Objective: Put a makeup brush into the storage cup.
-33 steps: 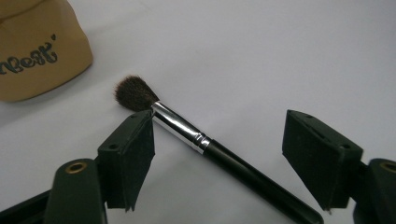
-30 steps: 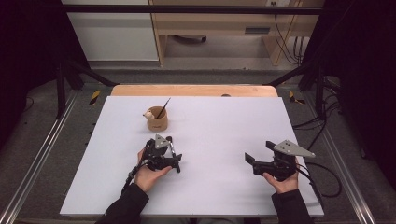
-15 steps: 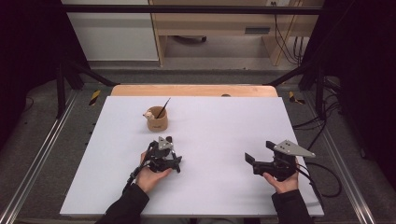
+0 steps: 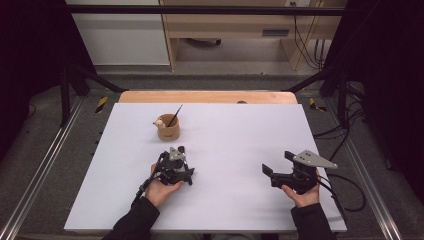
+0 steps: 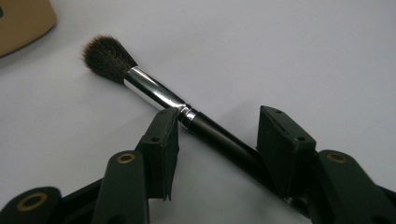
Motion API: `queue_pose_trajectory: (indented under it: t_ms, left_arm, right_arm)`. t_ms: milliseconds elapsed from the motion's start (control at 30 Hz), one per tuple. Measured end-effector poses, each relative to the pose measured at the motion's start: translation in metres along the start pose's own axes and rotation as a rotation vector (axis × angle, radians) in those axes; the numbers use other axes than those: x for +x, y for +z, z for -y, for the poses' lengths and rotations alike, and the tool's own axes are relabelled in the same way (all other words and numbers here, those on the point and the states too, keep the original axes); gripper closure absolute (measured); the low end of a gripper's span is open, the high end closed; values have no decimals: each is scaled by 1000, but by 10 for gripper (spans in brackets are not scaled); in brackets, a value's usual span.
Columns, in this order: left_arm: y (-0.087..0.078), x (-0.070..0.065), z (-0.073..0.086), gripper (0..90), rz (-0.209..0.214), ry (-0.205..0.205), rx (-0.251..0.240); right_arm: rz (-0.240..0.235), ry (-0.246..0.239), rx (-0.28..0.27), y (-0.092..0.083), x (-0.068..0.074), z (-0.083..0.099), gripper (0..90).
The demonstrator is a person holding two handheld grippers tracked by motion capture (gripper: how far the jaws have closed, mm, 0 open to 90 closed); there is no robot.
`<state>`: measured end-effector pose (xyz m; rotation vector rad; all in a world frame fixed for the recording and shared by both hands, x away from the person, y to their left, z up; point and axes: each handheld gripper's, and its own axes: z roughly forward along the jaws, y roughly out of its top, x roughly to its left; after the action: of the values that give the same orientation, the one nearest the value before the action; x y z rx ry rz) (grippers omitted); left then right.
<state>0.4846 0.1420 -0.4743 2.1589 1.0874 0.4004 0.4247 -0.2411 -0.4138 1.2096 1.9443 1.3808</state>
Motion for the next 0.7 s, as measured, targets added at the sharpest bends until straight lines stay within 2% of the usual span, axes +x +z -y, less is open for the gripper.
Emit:
queue_pose_trajectory:
  t_ms: [67, 533, 700]
  left_arm:
    - [0, 0, 0, 505, -1, -12, -3]
    - [-4, 2, 0, 577, 6, -22, 23]
    - [-5, 3, 0, 613, 21, -29, 34]
  right_arm:
    - [1, -3, -2, 0, 0, 0, 54]
    - [-1, -6, -3, -1, -1, 0, 54]
    - [-2, -5, -2, -1, 0, 0, 54]
